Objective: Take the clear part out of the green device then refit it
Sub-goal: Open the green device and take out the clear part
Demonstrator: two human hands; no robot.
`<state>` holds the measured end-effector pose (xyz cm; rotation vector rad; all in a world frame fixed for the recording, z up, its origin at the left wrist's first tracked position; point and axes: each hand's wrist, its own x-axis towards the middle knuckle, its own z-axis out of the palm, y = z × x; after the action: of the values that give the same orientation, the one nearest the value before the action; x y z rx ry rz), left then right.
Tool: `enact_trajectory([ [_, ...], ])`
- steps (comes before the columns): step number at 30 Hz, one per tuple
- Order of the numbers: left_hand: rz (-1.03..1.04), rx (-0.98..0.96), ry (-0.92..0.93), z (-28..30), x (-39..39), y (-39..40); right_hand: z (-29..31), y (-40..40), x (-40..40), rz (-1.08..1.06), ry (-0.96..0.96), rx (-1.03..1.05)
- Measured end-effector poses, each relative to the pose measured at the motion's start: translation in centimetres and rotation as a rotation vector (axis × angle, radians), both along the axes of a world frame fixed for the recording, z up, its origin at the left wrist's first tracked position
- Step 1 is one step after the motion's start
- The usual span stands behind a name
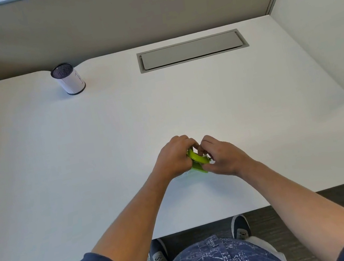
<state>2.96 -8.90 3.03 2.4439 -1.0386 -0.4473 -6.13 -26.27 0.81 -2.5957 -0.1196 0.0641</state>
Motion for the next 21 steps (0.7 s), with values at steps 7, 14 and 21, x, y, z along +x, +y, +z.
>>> enact_trajectory([
  [7,0.031,-0.049,0.059,-0.2,0.2,-0.1,0.2,-0.4,-0.1,-0.015,-0.069,-0.088],
  [14,0.050,-0.091,0.062,-0.9,0.2,0.6,-0.2,-0.9,-0.9,-0.142,-0.196,-0.211],
  [21,0.030,0.094,0.044,-2.6,0.1,2.5,-0.4,-2.1,-1.4,-0.308,-0.149,-0.328],
])
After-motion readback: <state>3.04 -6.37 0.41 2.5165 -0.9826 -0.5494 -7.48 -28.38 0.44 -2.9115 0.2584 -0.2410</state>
